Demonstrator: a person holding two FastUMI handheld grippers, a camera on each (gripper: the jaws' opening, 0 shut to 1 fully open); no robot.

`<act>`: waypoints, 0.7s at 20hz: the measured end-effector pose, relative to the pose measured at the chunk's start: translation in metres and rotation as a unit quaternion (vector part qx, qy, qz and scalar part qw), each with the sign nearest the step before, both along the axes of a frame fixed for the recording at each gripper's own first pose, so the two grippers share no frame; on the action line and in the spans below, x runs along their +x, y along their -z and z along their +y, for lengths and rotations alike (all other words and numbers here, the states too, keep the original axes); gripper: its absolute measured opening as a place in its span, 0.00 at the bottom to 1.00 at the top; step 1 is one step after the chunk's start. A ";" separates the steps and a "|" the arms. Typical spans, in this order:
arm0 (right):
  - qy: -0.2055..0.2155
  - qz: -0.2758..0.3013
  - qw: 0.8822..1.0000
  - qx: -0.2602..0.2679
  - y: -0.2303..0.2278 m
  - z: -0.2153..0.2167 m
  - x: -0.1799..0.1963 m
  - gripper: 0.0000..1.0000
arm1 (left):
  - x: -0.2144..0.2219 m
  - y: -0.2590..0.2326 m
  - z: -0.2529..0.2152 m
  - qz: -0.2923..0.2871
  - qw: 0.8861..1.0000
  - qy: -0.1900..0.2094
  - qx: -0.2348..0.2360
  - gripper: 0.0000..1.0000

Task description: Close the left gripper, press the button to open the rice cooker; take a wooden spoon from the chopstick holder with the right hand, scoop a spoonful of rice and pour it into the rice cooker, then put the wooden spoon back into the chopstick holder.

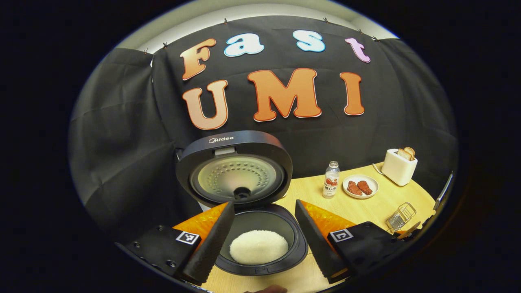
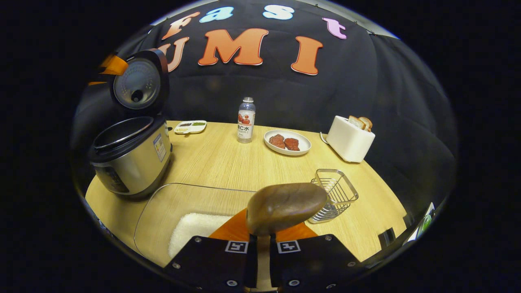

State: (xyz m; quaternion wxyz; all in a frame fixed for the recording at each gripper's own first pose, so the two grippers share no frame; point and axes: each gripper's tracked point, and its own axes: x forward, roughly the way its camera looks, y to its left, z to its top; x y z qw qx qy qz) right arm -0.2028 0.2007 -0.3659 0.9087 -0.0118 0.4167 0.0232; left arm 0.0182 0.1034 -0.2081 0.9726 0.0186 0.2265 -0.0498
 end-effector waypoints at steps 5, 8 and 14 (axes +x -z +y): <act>0.026 0.030 0.998 0.054 0.002 0.009 0.001 0.12 | -0.003 0.002 0.003 0.003 1.000 -0.006 0.001 0.94; 0.015 0.037 0.997 0.063 -0.002 0.018 -0.003 0.12 | -0.003 0.004 0.008 0.006 1.000 -0.011 -0.001 1.00; 0.023 0.055 0.991 0.116 -0.005 0.039 -0.009 0.12 | -0.003 0.005 0.016 0.007 1.000 -0.014 0.005 1.00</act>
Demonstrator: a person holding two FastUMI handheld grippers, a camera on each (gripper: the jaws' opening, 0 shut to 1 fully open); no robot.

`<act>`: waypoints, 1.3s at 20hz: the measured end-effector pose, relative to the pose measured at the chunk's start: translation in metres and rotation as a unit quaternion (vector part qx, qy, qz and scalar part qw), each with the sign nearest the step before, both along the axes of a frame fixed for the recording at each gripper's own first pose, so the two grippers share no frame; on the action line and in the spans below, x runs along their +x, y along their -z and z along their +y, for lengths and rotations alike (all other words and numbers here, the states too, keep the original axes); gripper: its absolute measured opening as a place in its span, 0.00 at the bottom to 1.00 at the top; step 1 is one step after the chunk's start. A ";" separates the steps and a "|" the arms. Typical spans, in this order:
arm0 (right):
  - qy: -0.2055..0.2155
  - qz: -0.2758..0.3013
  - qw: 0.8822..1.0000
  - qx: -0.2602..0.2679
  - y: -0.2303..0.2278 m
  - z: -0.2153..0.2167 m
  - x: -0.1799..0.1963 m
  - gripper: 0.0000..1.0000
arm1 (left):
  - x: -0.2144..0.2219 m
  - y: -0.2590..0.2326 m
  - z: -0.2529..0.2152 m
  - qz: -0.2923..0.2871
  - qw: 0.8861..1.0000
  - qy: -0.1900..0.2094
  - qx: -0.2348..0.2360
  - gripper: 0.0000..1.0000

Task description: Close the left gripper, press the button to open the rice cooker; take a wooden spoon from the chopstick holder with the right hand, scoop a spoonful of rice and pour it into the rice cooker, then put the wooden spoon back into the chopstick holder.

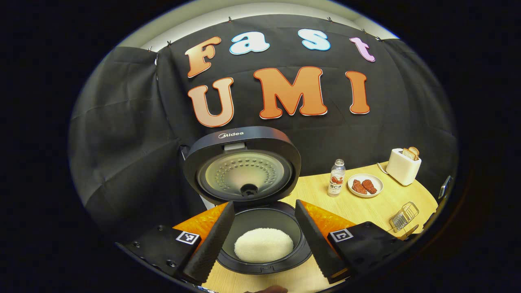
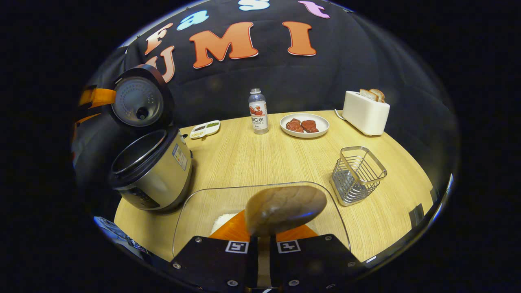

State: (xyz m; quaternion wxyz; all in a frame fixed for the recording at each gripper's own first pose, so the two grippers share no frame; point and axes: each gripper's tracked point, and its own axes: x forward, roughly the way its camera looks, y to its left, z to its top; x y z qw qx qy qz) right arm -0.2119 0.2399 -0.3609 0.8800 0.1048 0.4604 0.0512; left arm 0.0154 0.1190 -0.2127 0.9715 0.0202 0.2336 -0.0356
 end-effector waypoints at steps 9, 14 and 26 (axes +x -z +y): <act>0.042 0.038 0.997 0.054 0.000 0.012 -0.005 0.11 | -0.002 0.006 0.006 0.010 1.000 0.001 0.004 0.94; 0.059 0.054 0.994 0.075 -0.001 0.017 -0.004 0.11 | -0.004 0.006 0.010 0.011 1.000 -0.002 0.004 0.94; 0.101 0.097 0.977 0.162 -0.001 0.034 -0.004 0.11 | -0.006 0.007 0.011 0.016 1.000 -0.003 0.006 0.94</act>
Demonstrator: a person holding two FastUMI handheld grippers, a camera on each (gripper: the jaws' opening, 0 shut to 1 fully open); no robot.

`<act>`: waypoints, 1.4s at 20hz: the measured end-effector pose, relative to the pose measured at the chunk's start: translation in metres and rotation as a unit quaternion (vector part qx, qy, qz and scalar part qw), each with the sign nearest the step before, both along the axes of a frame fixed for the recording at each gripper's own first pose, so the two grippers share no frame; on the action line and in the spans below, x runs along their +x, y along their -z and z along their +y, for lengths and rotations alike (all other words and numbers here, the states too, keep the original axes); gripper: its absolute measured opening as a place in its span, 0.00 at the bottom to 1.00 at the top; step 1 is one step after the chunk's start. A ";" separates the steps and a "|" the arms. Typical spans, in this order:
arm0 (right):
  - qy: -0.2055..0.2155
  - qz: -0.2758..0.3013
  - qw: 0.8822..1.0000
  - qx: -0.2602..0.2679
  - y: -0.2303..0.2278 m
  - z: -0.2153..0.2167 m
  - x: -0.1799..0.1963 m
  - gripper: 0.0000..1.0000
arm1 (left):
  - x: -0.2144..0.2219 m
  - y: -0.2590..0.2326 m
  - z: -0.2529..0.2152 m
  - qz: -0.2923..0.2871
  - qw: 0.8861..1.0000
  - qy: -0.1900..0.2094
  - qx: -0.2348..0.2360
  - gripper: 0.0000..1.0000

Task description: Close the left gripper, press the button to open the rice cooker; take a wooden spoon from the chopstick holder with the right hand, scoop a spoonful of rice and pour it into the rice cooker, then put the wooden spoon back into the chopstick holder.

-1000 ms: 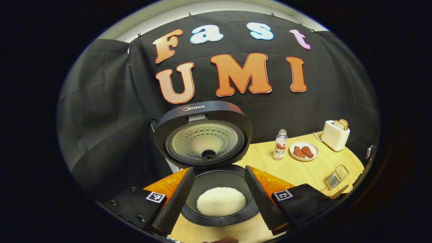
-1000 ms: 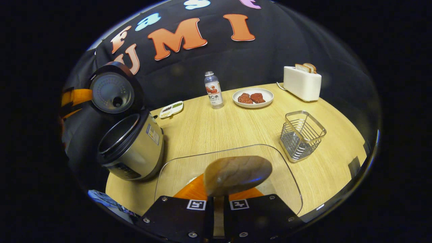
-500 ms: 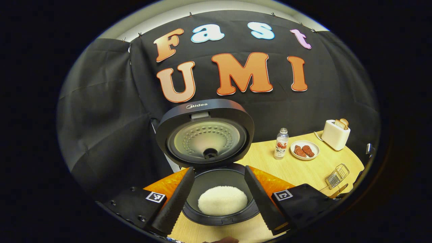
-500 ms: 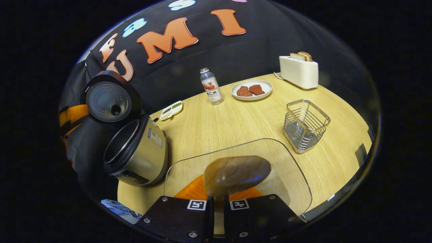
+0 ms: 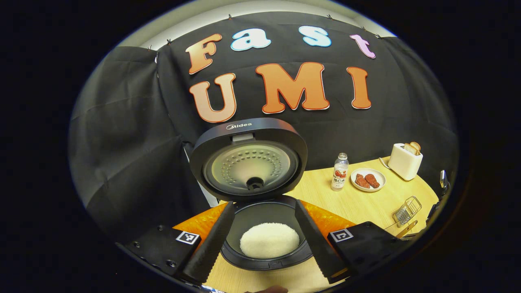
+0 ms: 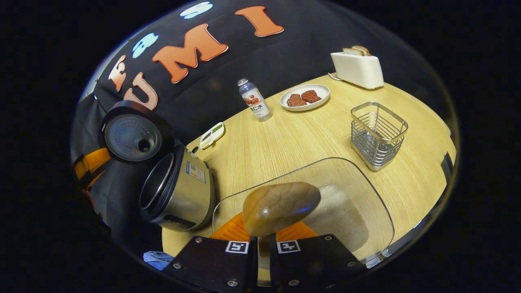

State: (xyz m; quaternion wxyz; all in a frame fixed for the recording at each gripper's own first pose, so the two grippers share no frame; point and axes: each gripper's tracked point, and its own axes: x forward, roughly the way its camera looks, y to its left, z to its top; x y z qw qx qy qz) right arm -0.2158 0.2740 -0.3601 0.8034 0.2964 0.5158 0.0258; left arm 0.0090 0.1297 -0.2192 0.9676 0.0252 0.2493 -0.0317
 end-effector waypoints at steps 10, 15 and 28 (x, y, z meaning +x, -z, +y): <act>0.058 0.043 0.989 0.126 0.003 -0.006 0.006 0.11 | -0.001 -0.006 -0.004 0.001 1.000 -0.006 -0.003 1.00; 0.080 0.043 0.979 0.183 -0.005 -0.025 0.017 0.11 | 0.003 -0.018 -0.015 -0.010 1.000 -0.012 -0.006 1.00; 0.135 0.023 0.926 0.352 -0.072 -0.078 0.083 0.11 | 0.001 -0.055 -0.025 -0.056 0.997 -0.054 -0.014 1.00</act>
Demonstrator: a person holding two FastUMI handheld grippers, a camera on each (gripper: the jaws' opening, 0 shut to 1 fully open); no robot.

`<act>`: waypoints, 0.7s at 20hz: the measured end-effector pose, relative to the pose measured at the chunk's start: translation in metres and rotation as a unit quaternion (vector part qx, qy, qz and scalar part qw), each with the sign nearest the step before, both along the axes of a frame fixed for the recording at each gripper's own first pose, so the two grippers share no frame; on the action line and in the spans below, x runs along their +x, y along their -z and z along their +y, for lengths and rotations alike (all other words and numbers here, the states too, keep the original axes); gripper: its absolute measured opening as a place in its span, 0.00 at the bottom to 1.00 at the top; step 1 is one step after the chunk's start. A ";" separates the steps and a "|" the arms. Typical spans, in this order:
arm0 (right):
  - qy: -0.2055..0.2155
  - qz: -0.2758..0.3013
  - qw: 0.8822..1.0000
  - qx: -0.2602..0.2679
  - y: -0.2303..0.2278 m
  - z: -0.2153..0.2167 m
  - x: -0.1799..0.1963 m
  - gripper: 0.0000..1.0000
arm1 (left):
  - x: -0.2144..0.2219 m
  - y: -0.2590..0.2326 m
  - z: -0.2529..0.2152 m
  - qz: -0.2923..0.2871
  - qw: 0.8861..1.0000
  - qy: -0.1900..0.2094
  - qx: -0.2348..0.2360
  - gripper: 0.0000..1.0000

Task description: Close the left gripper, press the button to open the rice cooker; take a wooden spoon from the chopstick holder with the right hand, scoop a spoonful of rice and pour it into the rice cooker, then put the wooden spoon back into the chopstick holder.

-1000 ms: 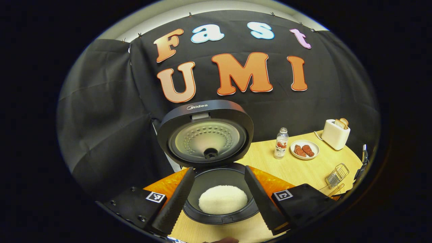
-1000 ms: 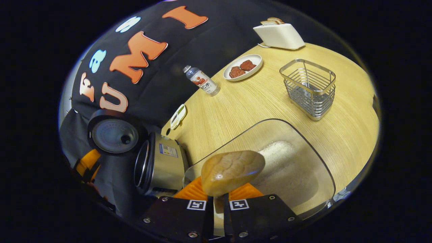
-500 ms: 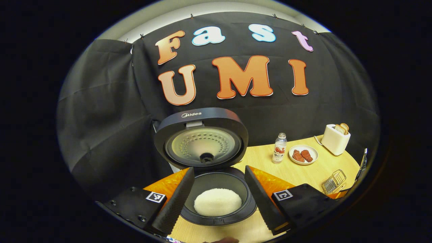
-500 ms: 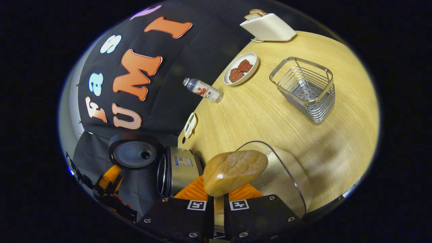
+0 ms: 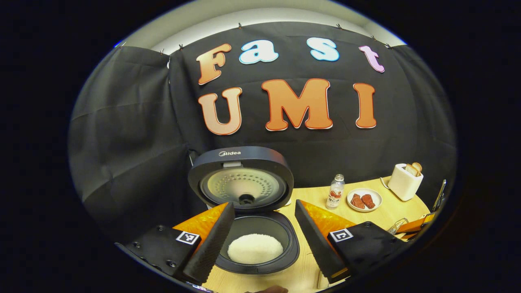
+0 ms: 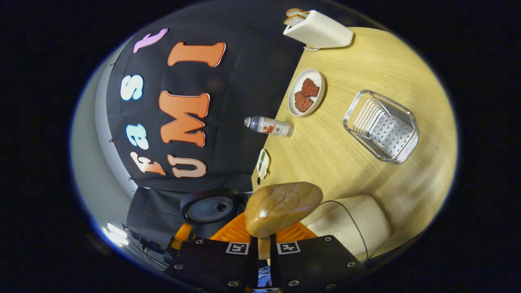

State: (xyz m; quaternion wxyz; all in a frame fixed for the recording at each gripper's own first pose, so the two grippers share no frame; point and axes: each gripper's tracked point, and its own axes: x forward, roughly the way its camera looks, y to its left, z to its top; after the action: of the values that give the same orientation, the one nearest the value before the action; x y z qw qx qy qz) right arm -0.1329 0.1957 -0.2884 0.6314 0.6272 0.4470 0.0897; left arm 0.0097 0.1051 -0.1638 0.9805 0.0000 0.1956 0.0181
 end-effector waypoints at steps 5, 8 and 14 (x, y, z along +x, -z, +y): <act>-0.016 0.001 0.997 0.075 -0.027 0.022 0.023 0.11 | -0.018 -0.010 0.022 -0.021 0.999 -0.042 0.001 1.00; -0.050 -0.005 0.994 0.096 -0.040 0.048 0.037 0.11 | -0.035 -0.020 0.046 -0.034 0.996 -0.076 0.015 1.00; -0.099 -0.013 0.986 0.132 -0.063 0.101 0.066 0.11 | -0.077 -0.031 0.094 -0.042 0.988 -0.141 0.040 1.00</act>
State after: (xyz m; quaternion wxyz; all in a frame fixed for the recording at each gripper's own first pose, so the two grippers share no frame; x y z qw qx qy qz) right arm -0.0668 0.2965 -0.2251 0.5366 0.6568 0.4827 0.2183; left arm -0.0669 0.1996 -0.1328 0.9747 0.0109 0.1516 0.1639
